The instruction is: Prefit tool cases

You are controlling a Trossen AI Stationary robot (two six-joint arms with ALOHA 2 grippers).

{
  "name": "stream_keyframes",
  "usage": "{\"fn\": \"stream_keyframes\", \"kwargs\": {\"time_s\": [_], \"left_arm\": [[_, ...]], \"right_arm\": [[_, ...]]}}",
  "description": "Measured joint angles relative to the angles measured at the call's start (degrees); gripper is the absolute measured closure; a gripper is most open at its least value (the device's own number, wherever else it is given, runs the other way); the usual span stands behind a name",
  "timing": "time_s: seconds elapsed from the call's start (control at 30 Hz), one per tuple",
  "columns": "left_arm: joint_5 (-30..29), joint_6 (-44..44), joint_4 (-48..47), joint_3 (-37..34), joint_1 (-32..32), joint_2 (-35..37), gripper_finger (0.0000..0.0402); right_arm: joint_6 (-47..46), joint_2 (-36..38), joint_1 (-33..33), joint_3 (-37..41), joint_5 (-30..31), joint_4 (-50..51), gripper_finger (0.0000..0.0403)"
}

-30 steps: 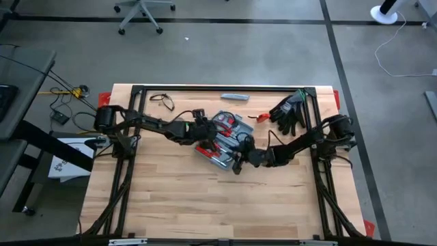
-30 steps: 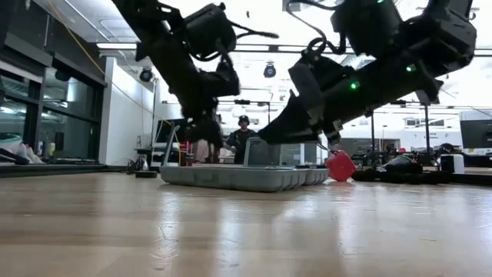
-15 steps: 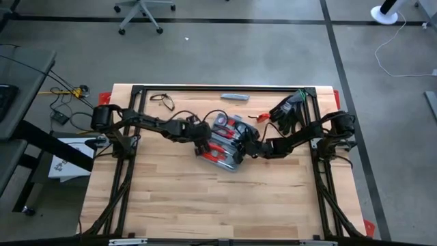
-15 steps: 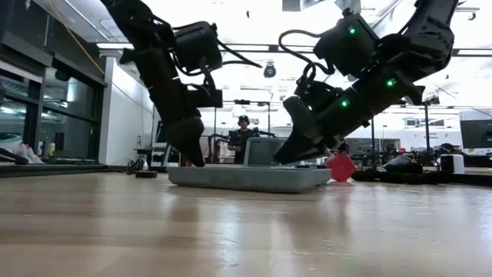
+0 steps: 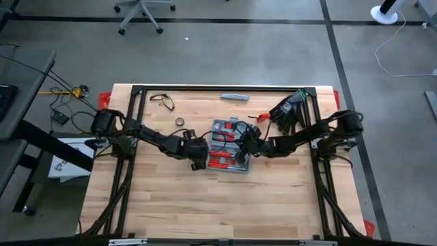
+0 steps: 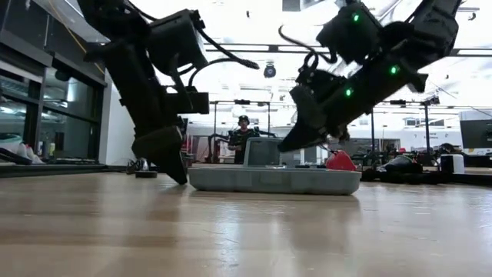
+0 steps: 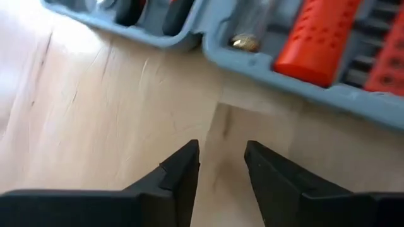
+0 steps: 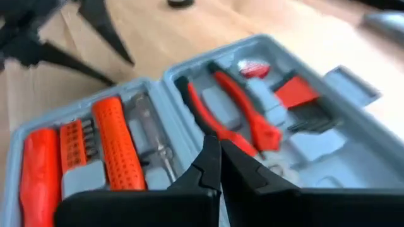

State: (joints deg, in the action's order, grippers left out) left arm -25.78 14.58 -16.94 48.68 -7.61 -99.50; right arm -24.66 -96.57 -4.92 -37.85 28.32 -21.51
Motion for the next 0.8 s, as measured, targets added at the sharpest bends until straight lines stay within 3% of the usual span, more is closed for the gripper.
{"fn": "stream_keyframes", "kwargs": {"time_s": [0.2, 0.33, 0.47, 0.8], "left_arm": [[0.2, -0.2, 3.5, 0.1, -0.5, 0.0, 0.0282], [1.8, -2.1, 7.0, 0.2, -0.5, 0.6, 0.0283], [4.4, -4.8, 11.8, 0.2, -0.1, 2.9, 0.0283], [2.6, -7.3, 12.6, 0.3, 3.3, 8.8, 0.0283]], "right_arm": [[-0.8, 7.8, 3.0, 0.0, -1.9, 12.9, 0.0402], [-2.4, 9.0, 5.2, 0.0, -5.6, 19.2, 0.0403], [-2.5, 7.8, 6.1, 0.0, -8.4, 19.7, 0.0403], [-3.5, 5.2, 6.2, 0.0, -9.2, 21.6, 0.0403]]}}
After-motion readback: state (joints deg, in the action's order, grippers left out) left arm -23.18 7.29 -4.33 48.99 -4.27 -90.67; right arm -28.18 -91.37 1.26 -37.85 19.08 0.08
